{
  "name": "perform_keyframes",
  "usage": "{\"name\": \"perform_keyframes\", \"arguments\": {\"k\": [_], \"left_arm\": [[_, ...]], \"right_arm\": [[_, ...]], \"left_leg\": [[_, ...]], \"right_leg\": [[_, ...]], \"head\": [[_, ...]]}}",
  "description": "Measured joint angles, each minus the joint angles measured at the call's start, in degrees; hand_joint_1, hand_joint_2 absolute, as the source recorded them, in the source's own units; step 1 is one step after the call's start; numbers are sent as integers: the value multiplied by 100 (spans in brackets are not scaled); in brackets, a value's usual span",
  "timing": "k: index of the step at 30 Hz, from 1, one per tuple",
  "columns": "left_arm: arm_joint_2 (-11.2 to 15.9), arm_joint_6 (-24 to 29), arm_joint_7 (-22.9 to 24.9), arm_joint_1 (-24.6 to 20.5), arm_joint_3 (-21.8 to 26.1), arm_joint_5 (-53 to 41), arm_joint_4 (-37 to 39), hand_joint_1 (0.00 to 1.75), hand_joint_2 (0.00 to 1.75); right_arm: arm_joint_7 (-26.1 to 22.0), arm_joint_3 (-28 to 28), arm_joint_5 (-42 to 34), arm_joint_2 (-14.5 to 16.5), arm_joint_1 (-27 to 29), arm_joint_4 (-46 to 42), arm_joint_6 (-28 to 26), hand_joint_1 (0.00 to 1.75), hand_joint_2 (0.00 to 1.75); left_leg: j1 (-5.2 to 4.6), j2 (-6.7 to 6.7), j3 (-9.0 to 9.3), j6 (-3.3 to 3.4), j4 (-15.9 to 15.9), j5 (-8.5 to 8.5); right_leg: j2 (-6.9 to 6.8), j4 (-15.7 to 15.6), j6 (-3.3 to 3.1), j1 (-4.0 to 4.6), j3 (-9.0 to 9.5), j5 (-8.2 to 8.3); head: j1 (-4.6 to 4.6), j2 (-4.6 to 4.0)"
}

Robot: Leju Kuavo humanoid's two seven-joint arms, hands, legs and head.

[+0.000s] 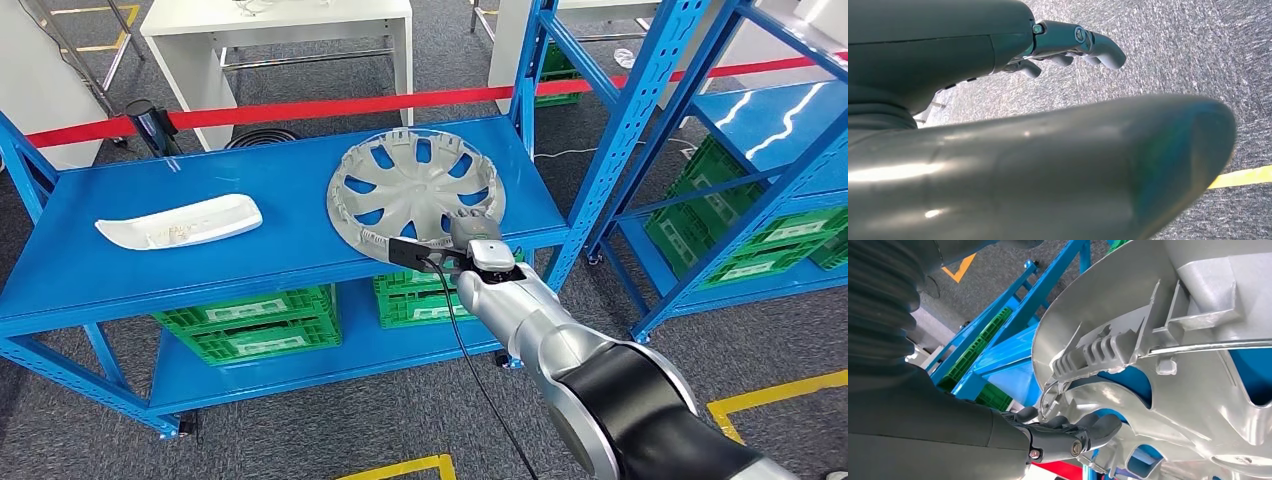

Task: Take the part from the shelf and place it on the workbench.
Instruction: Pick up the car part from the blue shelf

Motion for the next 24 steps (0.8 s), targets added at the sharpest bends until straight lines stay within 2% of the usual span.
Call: {"name": "perform_keyframes", "arguments": {"k": [5, 7, 9, 11, 24], "left_arm": [[0, 0, 0, 0, 0, -1, 0, 0, 0], [0, 0, 0, 0, 0, -1, 0, 0, 0], [0, 0, 0, 0, 0, -2, 0, 0, 0], [0, 0, 0, -1, 0, -3, 0, 0, 0], [0, 0, 43, -10, 0, -9, 0, 0, 0]], "right_arm": [[1, 0, 5, -2, 2, 0, -2, 1, 175], [1, 0, 5, -3, 2, 0, -2, 15, 175], [2, 0, 5, -4, 3, 0, -2, 99, 175], [2, 0, 5, -7, 3, 0, -4, 173, 175], [-3, -2, 64, -31, -12, -1, -62, 175, 175]], "left_leg": [[0, 0, 1, 0, 0, 0], [0, 0, 1, 0, 0, 0], [0, 0, 1, 0, 0, 0], [0, 0, 1, 0, 0, 0], [0, 0, 6, 0, 0, -1]], "right_leg": [[0, 0, 0, 0, 0, 0], [0, 0, 0, 0, 0, 0], [0, 0, 0, 0, 1, 0], [0, 0, 0, 0, 1, 0], [0, 0, 0, 0, 7, -1]], "head": [[0, 0], [0, 0], [0, 0], [0, 0], [-2, 0]]}}
